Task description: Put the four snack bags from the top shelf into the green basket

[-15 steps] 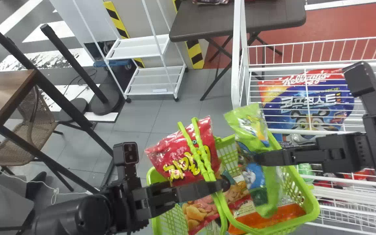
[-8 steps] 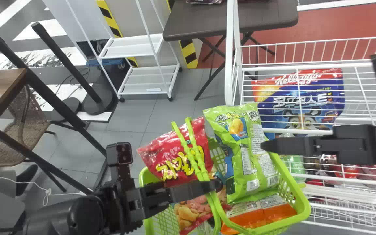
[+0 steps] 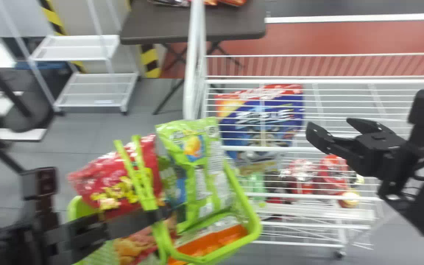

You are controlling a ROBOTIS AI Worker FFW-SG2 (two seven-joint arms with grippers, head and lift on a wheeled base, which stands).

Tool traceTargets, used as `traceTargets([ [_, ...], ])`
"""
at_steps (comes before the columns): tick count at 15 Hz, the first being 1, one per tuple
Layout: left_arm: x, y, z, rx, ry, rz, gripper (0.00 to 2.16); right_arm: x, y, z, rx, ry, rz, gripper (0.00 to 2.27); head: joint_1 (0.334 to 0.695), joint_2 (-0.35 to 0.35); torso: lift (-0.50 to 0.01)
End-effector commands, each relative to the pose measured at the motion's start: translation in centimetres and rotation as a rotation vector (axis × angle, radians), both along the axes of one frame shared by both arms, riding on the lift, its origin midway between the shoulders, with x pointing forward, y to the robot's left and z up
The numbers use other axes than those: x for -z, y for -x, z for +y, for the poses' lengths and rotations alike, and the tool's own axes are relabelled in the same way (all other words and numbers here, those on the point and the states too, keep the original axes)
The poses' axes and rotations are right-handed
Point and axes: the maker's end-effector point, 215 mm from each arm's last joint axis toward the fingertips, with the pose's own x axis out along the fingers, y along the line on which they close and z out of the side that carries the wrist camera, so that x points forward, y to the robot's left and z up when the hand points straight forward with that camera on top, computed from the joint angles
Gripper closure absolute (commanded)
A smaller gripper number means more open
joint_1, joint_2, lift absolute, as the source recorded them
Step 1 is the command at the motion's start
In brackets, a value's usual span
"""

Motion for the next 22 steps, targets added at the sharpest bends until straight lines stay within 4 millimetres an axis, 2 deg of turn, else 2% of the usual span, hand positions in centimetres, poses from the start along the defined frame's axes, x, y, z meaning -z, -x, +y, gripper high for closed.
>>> traceTargets([
  [1,0.2,0.3,0.1,0.003,-0.02,-0.014,2.15,-1.8,-0.1,-3.4,0.103,0.102,-0.2,0.04,0.695,-0.038,-0.004],
  [2,0.3,0.4,0.0,0.006,-0.039,-0.021,2.15,-1.7,0.2,-4.6,0.139,0.118,-0.238,0.04,0.695,-0.062,-0.004],
  [4,0.5,1.0,-0.2,0.014,-0.08,-0.029,2.15,-0.4,0.7,-5.3,0.152,0.12,-0.257,0.04,0.695,-0.111,-0.004],
  [6,0.7,1.6,-0.5,0.023,-0.118,-0.053,2.15,0.9,1.2,-5.8,0.168,0.126,-0.254,0.05,0.695,-0.126,-0.004],
  [12,0.6,2.6,-1.1,0.032,-0.136,-0.061,2.15,2.6,2.6,-5.7,0.165,0.133,-0.24,0.05,0.695,-0.158,-0.004],
  [22,0.4,2.8,-1.4,0.043,-0.139,-0.07,2.15,1.6,3.3,-5.3,0.186,0.123,-0.266,0.08,0.695,-0.159,-0.004],
])
